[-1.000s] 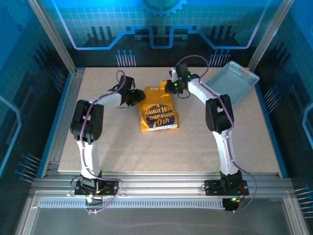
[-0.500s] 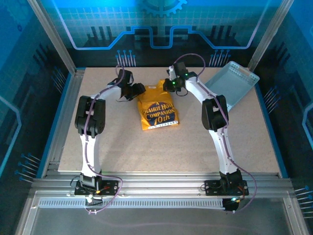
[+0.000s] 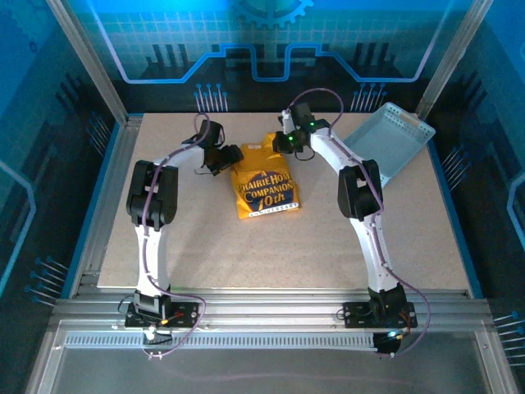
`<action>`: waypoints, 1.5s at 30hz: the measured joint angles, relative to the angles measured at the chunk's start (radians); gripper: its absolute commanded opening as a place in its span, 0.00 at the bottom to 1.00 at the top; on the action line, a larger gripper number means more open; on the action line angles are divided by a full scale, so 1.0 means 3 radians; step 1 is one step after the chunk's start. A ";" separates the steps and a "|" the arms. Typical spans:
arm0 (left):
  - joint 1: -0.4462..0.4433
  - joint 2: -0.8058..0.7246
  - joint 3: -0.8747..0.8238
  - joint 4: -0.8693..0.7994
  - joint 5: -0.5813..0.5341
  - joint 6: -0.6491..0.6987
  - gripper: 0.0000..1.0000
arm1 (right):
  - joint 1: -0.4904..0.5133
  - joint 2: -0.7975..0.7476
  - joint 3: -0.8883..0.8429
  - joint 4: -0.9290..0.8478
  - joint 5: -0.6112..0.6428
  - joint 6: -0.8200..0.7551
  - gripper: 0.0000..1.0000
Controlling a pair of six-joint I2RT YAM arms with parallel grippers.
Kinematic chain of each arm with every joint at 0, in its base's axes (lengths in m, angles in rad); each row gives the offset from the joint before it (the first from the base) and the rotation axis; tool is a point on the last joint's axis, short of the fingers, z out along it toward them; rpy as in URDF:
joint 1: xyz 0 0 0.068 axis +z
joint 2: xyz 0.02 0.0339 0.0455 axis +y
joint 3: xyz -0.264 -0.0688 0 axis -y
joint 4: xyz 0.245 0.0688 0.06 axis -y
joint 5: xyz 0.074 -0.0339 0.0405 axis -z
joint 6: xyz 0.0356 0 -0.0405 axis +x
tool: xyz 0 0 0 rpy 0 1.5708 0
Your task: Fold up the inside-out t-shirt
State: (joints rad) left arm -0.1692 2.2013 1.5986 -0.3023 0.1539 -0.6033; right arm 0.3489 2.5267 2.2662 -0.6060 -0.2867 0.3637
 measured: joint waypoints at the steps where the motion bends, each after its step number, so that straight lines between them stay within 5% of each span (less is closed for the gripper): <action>1: 0.0000 0.0027 0.0027 0.0000 0.0001 0.0001 0.67 | 0.0013 0.0000 0.0000 0.0000 0.0004 0.0000 0.00; 12: -0.0106 0.0394 0.0512 0.0149 0.0230 0.0095 0.57 | 0.0125 0.0000 0.0000 -0.0003 0.0057 -0.0009 0.00; 22: -0.0149 0.0444 0.0435 0.0305 0.0228 0.0104 0.01 | 0.0127 0.0000 -0.0024 0.0003 0.0100 -0.0006 0.00; 32: 0.0102 -0.0226 -0.0650 0.1431 0.0595 -0.0429 0.00 | -0.0046 0.0000 -0.0023 0.0200 -0.0383 0.0148 0.00; 45: 0.0336 -0.0350 0.0069 0.2635 0.1446 -0.0778 0.00 | -0.0379 -0.0150 0.0468 0.1371 -0.1381 0.0936 0.00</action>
State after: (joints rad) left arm -0.0685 2.0964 1.6192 0.4881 0.5877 -0.8368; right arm 0.2352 2.4817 2.4065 -0.1947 -0.7010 0.6445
